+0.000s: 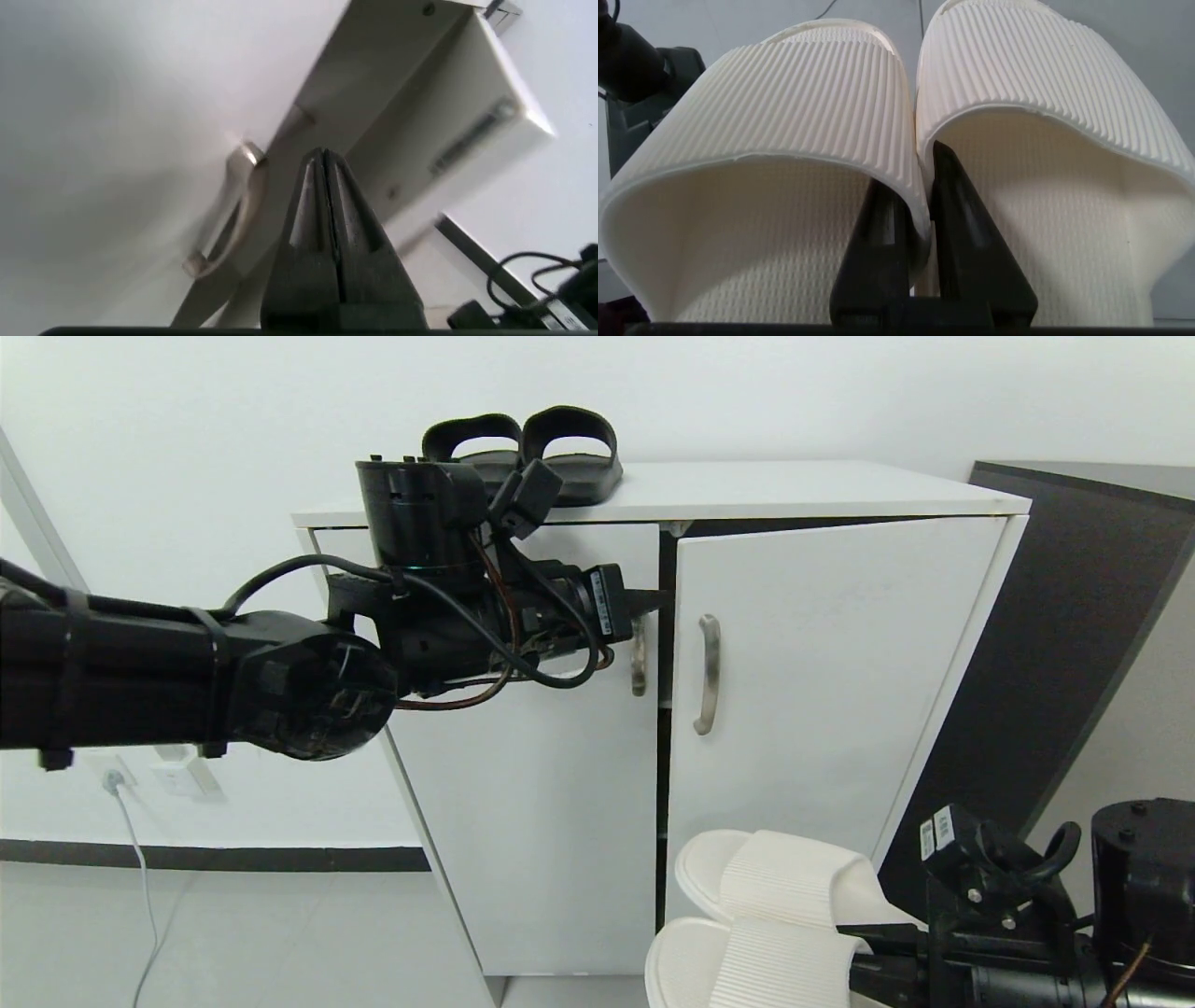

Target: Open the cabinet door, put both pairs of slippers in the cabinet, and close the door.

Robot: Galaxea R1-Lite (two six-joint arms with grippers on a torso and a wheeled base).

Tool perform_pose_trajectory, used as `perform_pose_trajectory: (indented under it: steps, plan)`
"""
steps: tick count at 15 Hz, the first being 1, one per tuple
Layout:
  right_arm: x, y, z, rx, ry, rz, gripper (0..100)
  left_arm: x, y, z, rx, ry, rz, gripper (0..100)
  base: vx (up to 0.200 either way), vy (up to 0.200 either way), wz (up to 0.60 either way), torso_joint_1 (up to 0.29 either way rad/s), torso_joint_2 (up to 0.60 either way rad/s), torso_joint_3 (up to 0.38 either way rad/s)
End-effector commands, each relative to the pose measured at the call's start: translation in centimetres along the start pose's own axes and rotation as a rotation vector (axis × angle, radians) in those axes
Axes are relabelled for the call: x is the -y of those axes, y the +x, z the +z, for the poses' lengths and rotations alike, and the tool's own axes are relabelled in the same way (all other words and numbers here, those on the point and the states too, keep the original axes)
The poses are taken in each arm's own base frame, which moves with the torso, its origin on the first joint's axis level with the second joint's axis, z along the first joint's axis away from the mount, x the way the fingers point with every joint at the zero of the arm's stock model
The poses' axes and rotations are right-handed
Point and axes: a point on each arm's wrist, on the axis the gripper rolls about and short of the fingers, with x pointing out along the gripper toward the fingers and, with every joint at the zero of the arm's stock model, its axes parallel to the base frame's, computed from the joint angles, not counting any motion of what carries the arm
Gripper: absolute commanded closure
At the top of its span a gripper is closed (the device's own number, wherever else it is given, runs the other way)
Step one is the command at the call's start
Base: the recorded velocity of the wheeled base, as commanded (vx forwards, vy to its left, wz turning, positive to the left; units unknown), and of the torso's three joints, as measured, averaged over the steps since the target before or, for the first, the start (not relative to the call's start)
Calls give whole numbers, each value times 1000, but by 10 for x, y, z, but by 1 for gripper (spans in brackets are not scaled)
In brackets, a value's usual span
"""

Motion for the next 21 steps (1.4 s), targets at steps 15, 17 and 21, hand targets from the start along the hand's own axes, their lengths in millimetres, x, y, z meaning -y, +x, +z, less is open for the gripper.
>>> perform_pose_trajectory:
  steps: [15, 17, 21]
  plan:
    - [-12, -6, -1, -30, -9, 45, 100, 39, 60, -50, -72, -33, -120, 100, -133, 0, 0, 2, 1, 2]
    - [-13, -7, -1, -28, -10, 45, 100, 45, 65, -52, -38, -24, -130, 100, -200, 0, 0, 2, 5, 7]
    - [-14, -7, -1, -28, -18, 48, 100, 9, 54, -36, 8, -31, -45, 100, 0, 0, 0, 0, 0, 0]
